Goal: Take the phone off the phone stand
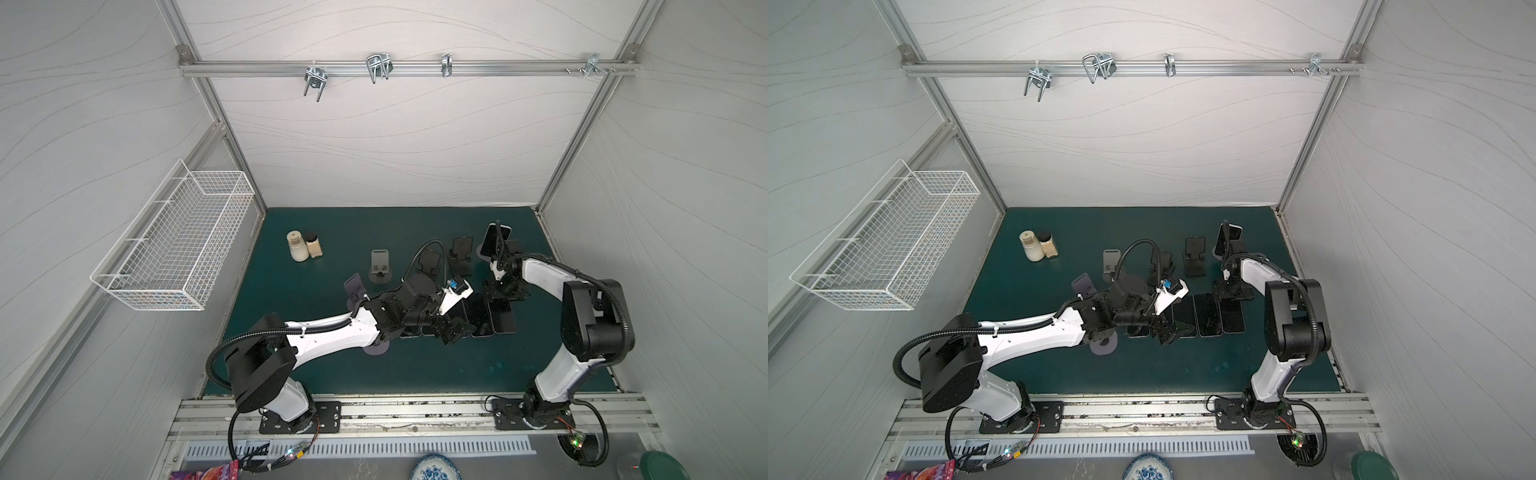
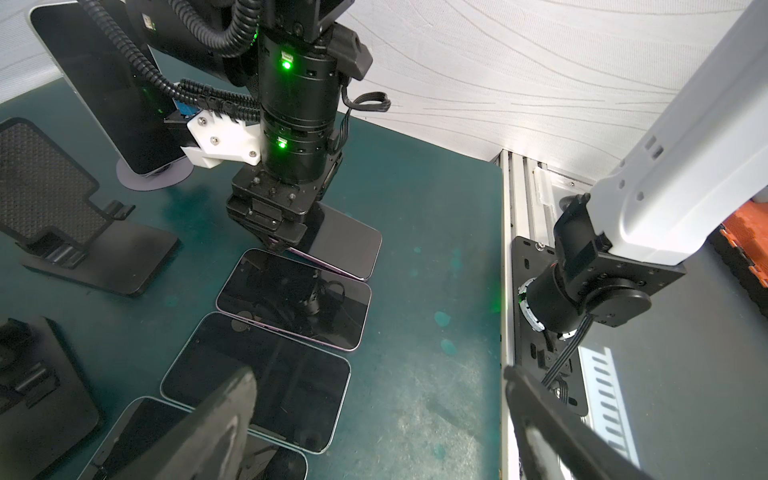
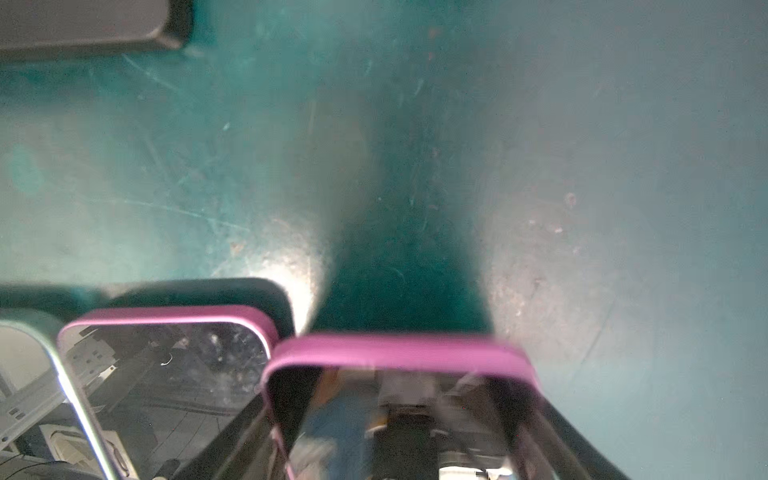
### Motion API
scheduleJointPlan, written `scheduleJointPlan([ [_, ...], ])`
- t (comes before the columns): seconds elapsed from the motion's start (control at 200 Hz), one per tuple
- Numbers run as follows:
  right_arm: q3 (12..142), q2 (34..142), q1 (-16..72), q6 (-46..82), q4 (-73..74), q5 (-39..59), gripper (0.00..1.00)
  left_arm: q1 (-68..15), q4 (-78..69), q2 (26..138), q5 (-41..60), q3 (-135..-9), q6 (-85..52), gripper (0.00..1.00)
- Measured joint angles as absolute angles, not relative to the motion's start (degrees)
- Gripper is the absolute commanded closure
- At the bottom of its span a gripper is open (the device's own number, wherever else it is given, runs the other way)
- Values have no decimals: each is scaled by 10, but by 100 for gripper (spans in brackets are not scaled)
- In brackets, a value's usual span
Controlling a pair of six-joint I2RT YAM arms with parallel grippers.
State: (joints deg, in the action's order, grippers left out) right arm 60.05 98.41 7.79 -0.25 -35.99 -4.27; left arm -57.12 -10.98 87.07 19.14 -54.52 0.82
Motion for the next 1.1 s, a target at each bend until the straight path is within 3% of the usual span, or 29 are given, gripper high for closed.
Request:
scheduleJointPlan([
  [1.1, 573, 953, 77, 20, -330, -32, 23, -571, -110, 871, 191, -545, 9, 6],
])
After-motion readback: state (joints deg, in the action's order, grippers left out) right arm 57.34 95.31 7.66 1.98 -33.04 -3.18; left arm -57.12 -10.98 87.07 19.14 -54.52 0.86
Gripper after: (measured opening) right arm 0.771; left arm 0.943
